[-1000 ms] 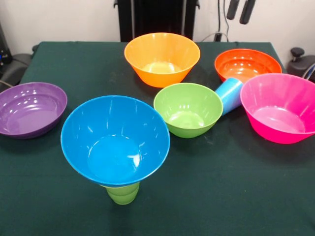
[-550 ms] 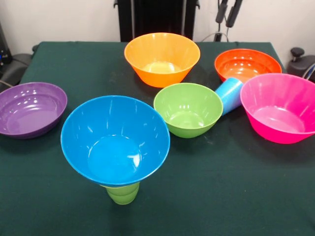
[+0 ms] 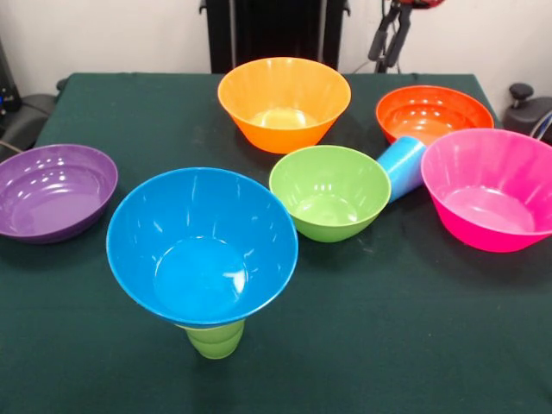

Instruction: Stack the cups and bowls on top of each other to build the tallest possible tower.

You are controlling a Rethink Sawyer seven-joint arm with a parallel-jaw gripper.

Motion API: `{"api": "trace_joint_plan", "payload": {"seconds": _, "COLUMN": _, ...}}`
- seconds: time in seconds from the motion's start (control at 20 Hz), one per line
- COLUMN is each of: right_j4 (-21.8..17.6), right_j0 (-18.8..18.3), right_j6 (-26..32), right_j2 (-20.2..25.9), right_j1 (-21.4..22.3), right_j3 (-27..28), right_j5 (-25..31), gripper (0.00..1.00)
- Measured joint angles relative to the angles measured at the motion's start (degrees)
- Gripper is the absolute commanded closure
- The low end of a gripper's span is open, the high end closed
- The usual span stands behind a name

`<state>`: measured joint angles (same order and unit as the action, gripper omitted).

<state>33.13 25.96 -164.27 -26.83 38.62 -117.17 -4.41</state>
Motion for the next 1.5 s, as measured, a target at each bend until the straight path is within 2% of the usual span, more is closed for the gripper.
{"api": "trace_joint_plan", "payload": {"seconds": 0.35, "right_j4": 2.7, "right_j0": 2.3, "right_j6": -3.6, "right_j2": 2.3, "right_j1": -4.1, "right_j3": -2.3, "right_j5": -4.4, "gripper": 0.0}}
{"api": "trace_joint_plan", "payload": {"seconds": 0.7, "right_j4": 3.8, "right_j0": 4.1, "right_j6": -4.7, "right_j2": 3.4, "right_j1": -7.1, "right_j3": -2.8, "right_j5": -5.2, "gripper": 0.0}}
{"api": "trace_joint_plan", "payload": {"seconds": 1.5, "right_j4": 4.1, "right_j0": 3.4, "right_j6": -4.7, "right_j2": 3.9, "right_j1": -7.7, "right_j3": -5.8, "right_j5": -5.4, "gripper": 0.0}}
